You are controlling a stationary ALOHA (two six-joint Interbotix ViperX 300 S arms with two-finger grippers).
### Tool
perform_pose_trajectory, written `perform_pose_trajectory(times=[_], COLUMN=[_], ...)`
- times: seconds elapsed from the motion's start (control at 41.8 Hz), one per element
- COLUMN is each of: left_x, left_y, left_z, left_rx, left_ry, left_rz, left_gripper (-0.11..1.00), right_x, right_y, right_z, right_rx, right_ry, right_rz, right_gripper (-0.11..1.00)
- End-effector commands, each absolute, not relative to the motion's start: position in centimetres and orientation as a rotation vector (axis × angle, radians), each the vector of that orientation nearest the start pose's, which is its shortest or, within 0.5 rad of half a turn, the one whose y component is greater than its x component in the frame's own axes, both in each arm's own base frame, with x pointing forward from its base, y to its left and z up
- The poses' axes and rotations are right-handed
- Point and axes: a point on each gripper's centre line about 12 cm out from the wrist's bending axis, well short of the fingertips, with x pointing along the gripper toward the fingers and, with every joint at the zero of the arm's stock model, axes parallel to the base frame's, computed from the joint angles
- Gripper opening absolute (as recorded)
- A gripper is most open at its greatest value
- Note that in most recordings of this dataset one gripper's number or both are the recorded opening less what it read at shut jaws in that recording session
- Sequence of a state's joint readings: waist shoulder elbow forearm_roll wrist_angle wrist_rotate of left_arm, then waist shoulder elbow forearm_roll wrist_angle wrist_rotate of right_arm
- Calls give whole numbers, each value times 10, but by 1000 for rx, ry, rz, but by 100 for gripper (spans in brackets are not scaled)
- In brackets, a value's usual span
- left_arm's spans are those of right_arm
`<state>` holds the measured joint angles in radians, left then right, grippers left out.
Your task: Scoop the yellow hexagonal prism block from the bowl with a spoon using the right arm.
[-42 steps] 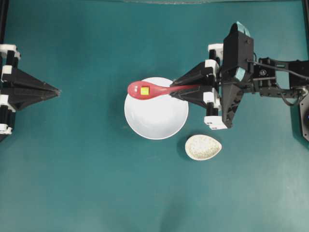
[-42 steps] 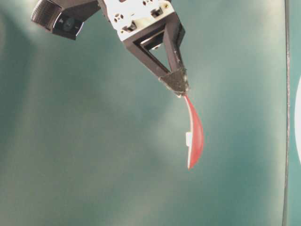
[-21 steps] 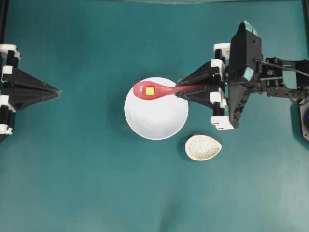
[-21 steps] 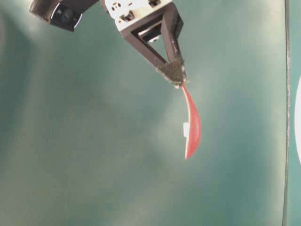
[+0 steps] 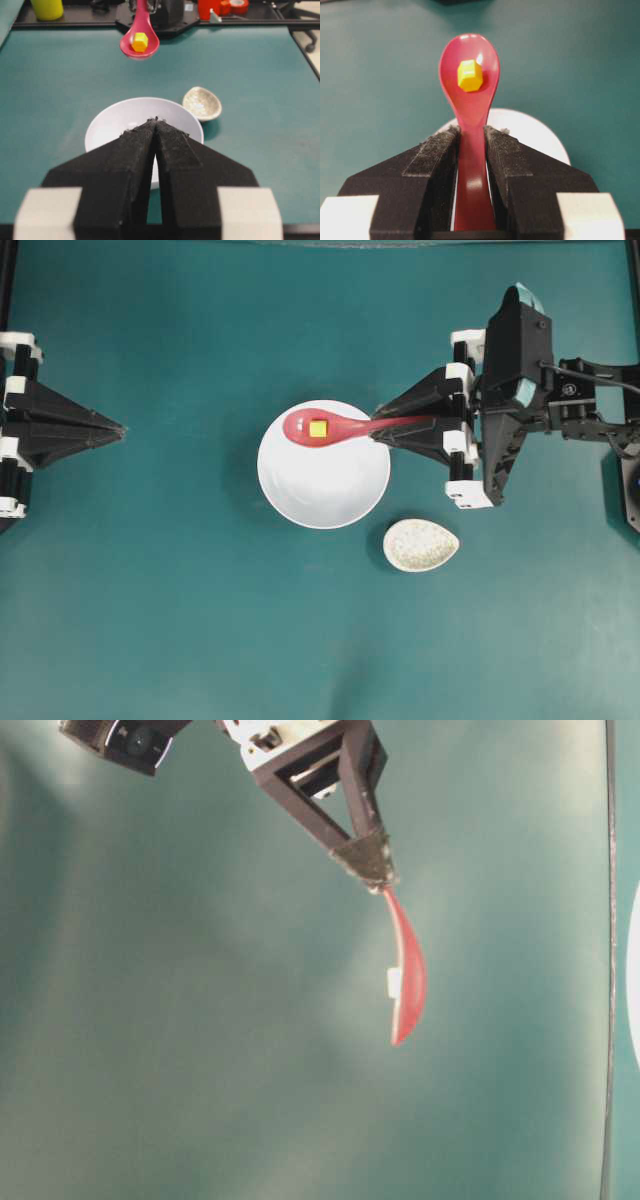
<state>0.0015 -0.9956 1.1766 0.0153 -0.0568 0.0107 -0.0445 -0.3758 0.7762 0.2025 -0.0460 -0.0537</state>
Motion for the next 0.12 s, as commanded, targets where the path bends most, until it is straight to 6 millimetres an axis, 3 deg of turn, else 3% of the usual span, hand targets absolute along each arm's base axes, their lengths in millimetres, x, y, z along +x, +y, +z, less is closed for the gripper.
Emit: perform_pose_trajectory(times=[0.0, 0.096], left_x=[196, 196], left_y=[0, 0], left_z=[279, 279], left_rx=[29, 27], left_ry=[107, 109], left_rz=[0, -1], left_gripper=[1, 1], right_x=[330, 329], right_y=[-15, -14], right_z=[279, 277], right_rx=[152, 155], right_ry=[340, 357], right_rz=[-73, -71], right_gripper=[22, 22])
